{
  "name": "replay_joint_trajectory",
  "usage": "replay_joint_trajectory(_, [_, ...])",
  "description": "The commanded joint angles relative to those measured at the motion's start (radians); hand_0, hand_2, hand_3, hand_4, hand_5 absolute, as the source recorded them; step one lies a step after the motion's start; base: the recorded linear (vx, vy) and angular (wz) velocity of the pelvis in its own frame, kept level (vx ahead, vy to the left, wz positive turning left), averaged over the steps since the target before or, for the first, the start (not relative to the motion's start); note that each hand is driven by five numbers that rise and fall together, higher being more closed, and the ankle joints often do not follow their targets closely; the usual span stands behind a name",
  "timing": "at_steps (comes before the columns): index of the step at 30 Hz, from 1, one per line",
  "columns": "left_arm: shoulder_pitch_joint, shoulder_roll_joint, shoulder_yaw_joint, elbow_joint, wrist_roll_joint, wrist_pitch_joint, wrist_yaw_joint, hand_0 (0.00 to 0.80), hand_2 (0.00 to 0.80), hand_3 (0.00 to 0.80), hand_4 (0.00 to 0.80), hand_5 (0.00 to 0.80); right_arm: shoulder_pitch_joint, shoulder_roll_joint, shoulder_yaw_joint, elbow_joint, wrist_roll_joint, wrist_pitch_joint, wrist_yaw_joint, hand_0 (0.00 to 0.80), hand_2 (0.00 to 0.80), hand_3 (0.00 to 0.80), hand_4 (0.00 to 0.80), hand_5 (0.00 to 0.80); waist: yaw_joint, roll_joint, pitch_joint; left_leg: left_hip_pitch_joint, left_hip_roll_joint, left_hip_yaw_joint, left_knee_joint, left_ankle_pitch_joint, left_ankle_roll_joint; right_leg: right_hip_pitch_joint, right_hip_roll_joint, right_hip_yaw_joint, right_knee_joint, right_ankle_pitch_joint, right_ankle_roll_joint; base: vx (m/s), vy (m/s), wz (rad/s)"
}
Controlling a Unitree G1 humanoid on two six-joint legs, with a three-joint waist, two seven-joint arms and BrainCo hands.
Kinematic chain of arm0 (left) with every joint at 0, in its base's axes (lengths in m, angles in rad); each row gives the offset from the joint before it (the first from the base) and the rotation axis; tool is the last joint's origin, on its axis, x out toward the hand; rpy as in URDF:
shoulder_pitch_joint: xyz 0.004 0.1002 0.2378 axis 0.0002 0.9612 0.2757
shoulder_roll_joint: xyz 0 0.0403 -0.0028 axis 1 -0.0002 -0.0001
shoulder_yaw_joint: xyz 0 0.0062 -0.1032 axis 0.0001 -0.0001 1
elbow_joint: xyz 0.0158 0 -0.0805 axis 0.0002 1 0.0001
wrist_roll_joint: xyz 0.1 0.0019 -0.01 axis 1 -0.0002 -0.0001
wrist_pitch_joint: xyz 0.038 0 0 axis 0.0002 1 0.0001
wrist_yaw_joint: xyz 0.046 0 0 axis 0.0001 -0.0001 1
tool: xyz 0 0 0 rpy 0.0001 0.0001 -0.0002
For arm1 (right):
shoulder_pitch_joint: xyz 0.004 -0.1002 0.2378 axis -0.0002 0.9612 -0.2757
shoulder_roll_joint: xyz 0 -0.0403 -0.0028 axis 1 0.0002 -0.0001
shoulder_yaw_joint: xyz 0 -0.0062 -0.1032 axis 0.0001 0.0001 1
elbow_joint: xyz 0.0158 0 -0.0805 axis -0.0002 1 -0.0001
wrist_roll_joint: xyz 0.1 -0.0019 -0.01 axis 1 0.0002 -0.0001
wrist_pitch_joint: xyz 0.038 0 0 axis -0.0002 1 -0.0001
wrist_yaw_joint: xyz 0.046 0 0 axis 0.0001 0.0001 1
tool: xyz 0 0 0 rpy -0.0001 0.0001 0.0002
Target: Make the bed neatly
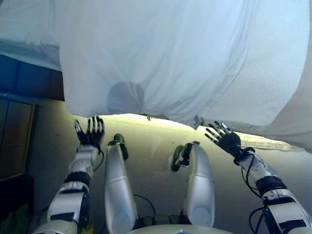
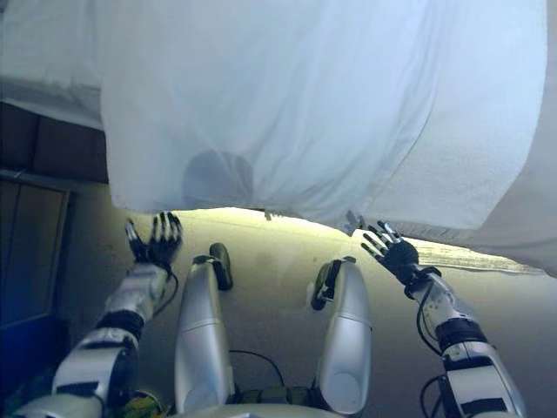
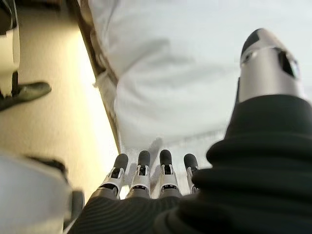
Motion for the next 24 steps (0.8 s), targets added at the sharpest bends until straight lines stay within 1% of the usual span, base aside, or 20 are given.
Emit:
replay_joint_trajectory(1, [0.131,-0.002,-0.114,-0.039,0.201,0.037,-0.146,0.000,0.000,0.000,0.000,0.000,0.079,0.019,0.003,-0.025,0.024,-0.017,-0.006,0.000,0.000,0.000,0.000,0.000,0.025,-0.001,-0.080,0.067,-0.002,0.037,0.091,-0.193,0.023,-0.016,-0.011,0.056,-0.177,0.193,0.085,0.017,-0.038,0.16])
replay_joint_trajectory(3, [0.150,0.009,-0.173,-0.021,0.360,0.019,-0.157,0.000,0.000,0.000,0.000,0.000,0.079,0.019,0.007,-0.027,0.031,-0.014,-0.013,0.000,0.000,0.000,0.000,0.000,0.029,0.004,-0.079,0.084,-0.003,0.043,0.062,-0.180,0.023,0.000,-0.011,0.048,-0.198,0.203,0.087,0.021,-0.036,0.15])
replay_joint_trajectory(5, [0.150,0.031,-0.224,0.013,0.469,-0.001,-0.156,0.000,0.000,0.000,0.000,0.000,0.067,0.008,0.015,-0.013,0.036,-0.009,-0.006,0.000,0.000,0.000,0.000,0.000,0.030,0.012,-0.077,0.100,0.001,0.048,0.037,-0.168,0.022,0.016,-0.012,0.041,-0.216,0.209,0.085,0.029,-0.012,0.04])
replay_joint_trajectory(6, [0.148,0.042,-0.246,0.027,0.495,-0.006,-0.176,0.000,0.000,0.000,0.000,0.000,0.054,0.000,0.023,-0.009,0.041,-0.002,-0.010,0.000,0.000,0.000,0.000,0.000,0.029,0.016,-0.076,0.108,0.003,0.049,0.026,-0.162,0.019,0.023,-0.013,0.039,-0.223,0.211,0.086,0.040,0.016,-0.04])
replay_joint_trajectory(8, [0.144,0.070,-0.262,0.025,0.520,0.018,-0.250,0.000,0.000,0.000,0.000,0.000,0.037,-0.024,0.035,-0.001,0.051,0.012,-0.011,0.000,0.000,0.000,0.000,0.000,0.028,0.025,-0.072,0.123,0.007,0.051,0.008,-0.155,0.018,0.036,-0.016,0.037,-0.234,0.211,0.086,0.045,0.030,-0.05])
replay_joint_trajectory(10, [0.157,0.091,-0.282,-0.029,0.487,0.036,-0.363,0.000,0.000,0.000,0.000,0.000,0.049,-0.035,0.046,-0.021,0.061,0.011,-0.025,0.000,0.000,0.000,0.000,0.000,0.027,0.030,-0.068,0.134,0.009,0.051,-0.008,-0.148,0.017,0.045,-0.014,0.035,-0.244,0.215,0.087,0.040,0.018,-0.03])
replay_joint_trajectory(11, [0.179,0.106,-0.291,-0.115,0.430,0.045,-0.436,0.000,0.000,0.000,0.000,0.000,0.072,-0.042,0.049,-0.046,0.067,0.004,-0.035,0.000,0.000,0.000,0.000,0.000,0.029,0.035,-0.065,0.139,0.010,0.052,-0.017,-0.144,0.017,0.051,-0.013,0.034,-0.252,0.218,0.088,0.035,0.008,-0.01])
replay_joint_trajectory(14, [0.225,0.133,-0.276,-0.280,0.289,-0.007,-0.529,0.000,0.000,0.000,0.000,0.000,0.128,-0.047,0.056,-0.092,0.084,-0.028,-0.055,0.000,0.000,0.000,0.000,0.000,0.036,0.045,-0.057,0.150,0.008,0.052,-0.041,-0.137,0.017,0.064,-0.012,0.032,-0.272,0.224,0.091,0.000,0.000,0.00])
replay_joint_trajectory(16, [0.236,0.136,-0.248,-0.338,0.265,-0.036,-0.597,0.000,0.000,0.000,0.000,0.000,0.140,-0.048,0.058,-0.090,0.092,-0.036,-0.057,0.000,0.000,0.000,0.000,0.000,0.042,0.045,-0.054,0.150,0.006,0.048,-0.046,-0.137,0.018,0.065,-0.013,0.031,-0.273,0.221,0.088,0.000,0.000,0.00])
replay_joint_trajectory(18, [0.234,0.134,-0.246,-0.381,0.239,-0.072,-0.673,0.000,0.000,0.000,0.000,0.000,0.143,-0.044,0.062,-0.080,0.100,-0.044,-0.057,0.000,0.000,0.000,0.000,0.000,0.047,0.044,-0.052,0.150,0.004,0.043,-0.049,-0.137,0.018,0.066,-0.011,0.030,-0.273,0.219,0.086,0.009,-0.036,-0.01])
replay_joint_trajectory(20, [0.217,0.122,-0.223,-0.413,0.234,-0.085,-0.703,0.000,0.000,0.000,0.000,0.000,0.132,-0.045,0.068,-0.071,0.108,-0.043,-0.063,0.000,0.000,0.000,0.000,0.000,0.049,0.042,-0.052,0.150,0.002,0.040,-0.050,-0.140,0.016,0.068,-0.008,0.031,-0.273,0.213,0.083,0.007,-0.016,0.00])
replay_joint_trajectory(22, [0.185,0.121,-0.213,-0.433,0.202,-0.100,-0.712,0.000,0.000,0.000,0.000,0.000,0.118,-0.046,0.071,-0.057,0.108,-0.037,-0.058,0.000,0.000,0.000,0.000,0.000,0.047,0.039,-0.052,0.149,0.003,0.038,-0.049,-0.142,0.015,0.065,-0.007,0.031,-0.270,0.210,0.081,0.000,0.000,0.00])
replay_joint_trajectory(24, [0.157,0.119,-0.188,-0.450,0.170,-0.099,-0.716,0.000,0.000,0.000,0.000,0.000,0.113,-0.049,0.072,-0.057,0.108,-0.031,-0.063,0.000,0.000,0.000,0.000,0.000,0.045,0.035,-0.052,0.148,0.003,0.037,-0.046,-0.146,0.013,0.063,-0.006,0.032,-0.266,0.205,0.081,0.000,0.000,0.00])
